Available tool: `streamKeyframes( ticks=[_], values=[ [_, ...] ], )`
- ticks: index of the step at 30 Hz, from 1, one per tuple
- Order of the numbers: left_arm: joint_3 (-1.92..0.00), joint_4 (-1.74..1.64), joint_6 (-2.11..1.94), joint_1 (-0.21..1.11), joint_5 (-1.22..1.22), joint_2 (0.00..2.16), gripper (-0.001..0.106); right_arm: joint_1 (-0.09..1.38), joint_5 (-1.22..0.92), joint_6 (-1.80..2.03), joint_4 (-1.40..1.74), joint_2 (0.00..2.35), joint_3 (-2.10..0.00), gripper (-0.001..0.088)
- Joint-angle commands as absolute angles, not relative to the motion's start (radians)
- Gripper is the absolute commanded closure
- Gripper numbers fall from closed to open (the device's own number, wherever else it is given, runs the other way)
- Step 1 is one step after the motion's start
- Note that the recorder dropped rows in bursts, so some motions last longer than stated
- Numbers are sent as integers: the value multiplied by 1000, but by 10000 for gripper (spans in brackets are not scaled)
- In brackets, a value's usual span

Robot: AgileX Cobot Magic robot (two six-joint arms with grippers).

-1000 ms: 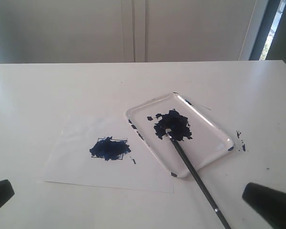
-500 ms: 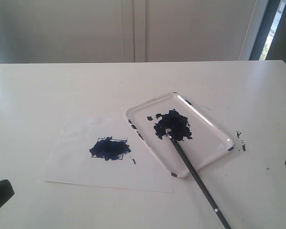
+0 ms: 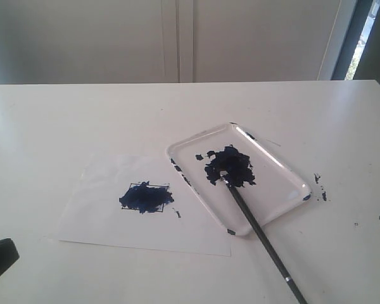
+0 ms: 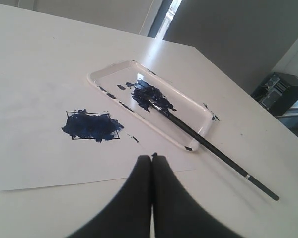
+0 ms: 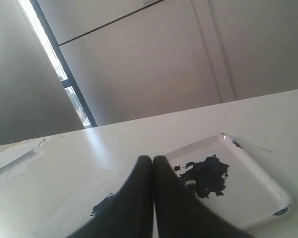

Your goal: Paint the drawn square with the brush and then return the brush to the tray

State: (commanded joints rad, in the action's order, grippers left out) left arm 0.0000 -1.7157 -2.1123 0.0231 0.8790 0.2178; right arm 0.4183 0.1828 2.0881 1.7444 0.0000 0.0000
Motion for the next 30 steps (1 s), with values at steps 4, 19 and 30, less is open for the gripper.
streamKeyframes(
  ticks=[4,19,30],
  values=[
    [0,-1716,-2112,23,879,218,1053,418,183,2088,1744,0,0,868],
    [0,-1716,-2092,23,876,218,1053,418,183,2088,1744,0,0,868],
    [0,-1713,-1704,23,825,218,1053,418,183,2088,1744,0,0,868]
  ],
)
